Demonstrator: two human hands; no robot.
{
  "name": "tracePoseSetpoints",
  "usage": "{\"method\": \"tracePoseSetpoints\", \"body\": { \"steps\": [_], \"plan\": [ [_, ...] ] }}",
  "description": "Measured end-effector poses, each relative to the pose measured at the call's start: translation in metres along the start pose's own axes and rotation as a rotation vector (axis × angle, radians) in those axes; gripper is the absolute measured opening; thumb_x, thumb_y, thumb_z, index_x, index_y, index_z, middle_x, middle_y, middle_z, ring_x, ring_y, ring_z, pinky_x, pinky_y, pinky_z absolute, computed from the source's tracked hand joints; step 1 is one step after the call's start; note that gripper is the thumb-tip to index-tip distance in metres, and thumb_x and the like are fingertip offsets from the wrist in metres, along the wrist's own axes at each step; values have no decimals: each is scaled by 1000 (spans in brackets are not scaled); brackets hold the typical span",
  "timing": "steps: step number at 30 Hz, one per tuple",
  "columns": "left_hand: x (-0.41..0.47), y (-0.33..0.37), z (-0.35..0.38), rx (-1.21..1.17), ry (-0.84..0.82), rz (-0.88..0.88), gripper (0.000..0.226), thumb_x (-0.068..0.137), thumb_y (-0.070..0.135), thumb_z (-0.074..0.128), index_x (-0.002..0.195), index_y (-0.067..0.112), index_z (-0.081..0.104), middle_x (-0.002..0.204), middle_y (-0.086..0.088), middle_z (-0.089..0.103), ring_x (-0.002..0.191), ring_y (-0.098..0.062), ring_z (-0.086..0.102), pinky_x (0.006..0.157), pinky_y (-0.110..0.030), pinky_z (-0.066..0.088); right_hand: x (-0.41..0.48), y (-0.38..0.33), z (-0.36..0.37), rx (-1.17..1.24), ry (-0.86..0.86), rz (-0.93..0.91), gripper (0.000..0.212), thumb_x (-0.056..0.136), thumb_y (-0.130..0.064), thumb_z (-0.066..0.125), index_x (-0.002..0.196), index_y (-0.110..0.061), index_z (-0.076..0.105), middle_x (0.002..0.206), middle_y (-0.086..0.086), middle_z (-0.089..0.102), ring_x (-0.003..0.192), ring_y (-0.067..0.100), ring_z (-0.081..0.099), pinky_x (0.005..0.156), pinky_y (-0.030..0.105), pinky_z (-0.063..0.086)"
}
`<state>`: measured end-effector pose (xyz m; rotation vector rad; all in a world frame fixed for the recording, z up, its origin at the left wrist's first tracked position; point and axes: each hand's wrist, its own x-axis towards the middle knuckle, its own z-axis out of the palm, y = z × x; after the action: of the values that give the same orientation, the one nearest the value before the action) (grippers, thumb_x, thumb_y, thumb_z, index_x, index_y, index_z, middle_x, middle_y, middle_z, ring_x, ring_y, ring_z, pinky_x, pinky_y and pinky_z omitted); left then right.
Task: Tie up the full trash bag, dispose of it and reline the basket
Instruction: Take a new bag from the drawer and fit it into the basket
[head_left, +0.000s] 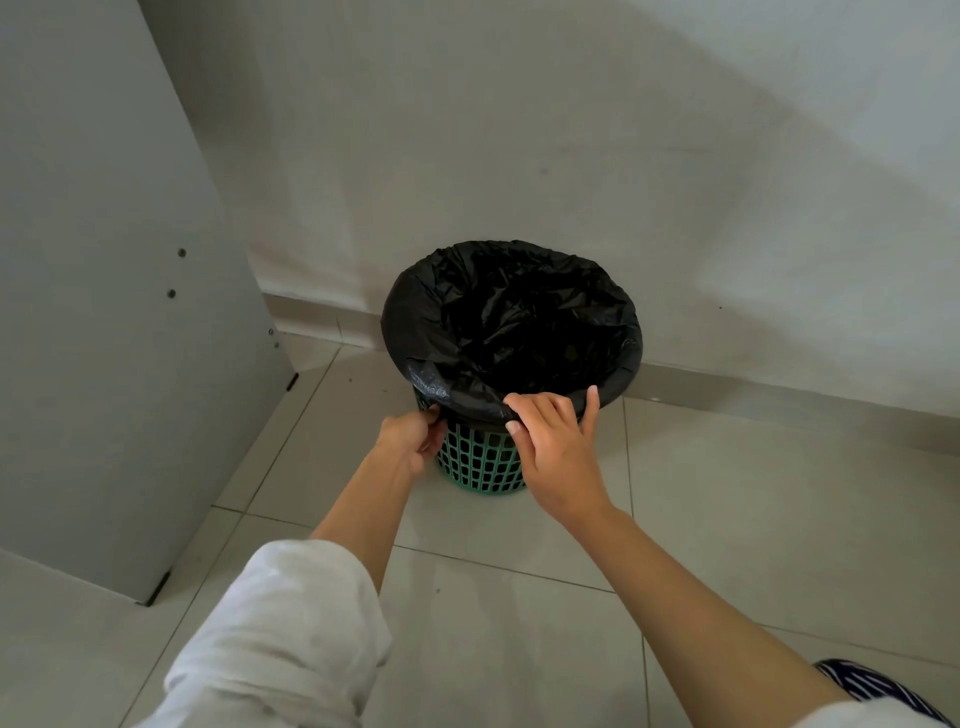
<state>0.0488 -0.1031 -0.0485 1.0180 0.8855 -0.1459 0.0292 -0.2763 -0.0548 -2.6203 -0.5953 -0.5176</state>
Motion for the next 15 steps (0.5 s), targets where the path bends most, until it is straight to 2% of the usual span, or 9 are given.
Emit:
{"method": "tracePoseSetpoints", "body": {
  "steps": [3,6,9,10,13,14,15],
  "plan": [
    [-12,2,2,-98,-80,35,19,96,2,45,83,6,57,77,-5,59,68,-11,53,61,-22,44,0,1,-1,8,0,-6,38,97,-31,29,121,-19,56,108,-7,60,111,13,43,114,47,-8],
    [-29,8,3,-265,-100,58,19,98,2,39,91,2,57,86,-8,60,79,-16,56,69,-24,47,0,1,0,4,19,-9,36,97,-30,32,119,-18,57,106,-7,61,109,14,46,114,49,-4],
    [-45,6,9,-371,-53,99,25,100,4,36,116,-5,53,102,-13,59,100,-24,56,91,-32,47,1,0,1,-12,38,-22,34,96,-29,34,118,-18,58,105,-7,62,107,13,46,114,51,-1],
    [-49,4,13,-370,-33,122,26,101,7,37,118,-4,53,105,-13,58,104,-24,56,95,-33,45,1,0,1,-19,48,-24,34,96,-29,34,118,-18,59,105,-7,62,107,13,47,114,51,1],
    [-63,1,29,-354,38,158,23,100,18,44,91,3,58,91,-6,63,91,-20,61,91,-32,49,0,-1,2,-47,79,-27,35,95,-30,36,117,-18,60,103,-8,63,104,13,50,114,52,4],
    [-65,1,33,-362,53,150,23,100,20,44,87,5,57,88,-6,63,87,-18,61,88,-33,50,0,-1,2,-50,87,-31,34,95,-29,36,116,-18,61,102,-9,63,104,13,51,114,52,4],
    [-67,1,35,-383,57,134,23,100,19,42,92,5,58,93,-7,63,88,-19,61,88,-34,50,0,-2,2,-49,91,-31,34,95,-29,37,116,-18,61,101,-9,64,103,13,51,114,52,4]
  ]
}}
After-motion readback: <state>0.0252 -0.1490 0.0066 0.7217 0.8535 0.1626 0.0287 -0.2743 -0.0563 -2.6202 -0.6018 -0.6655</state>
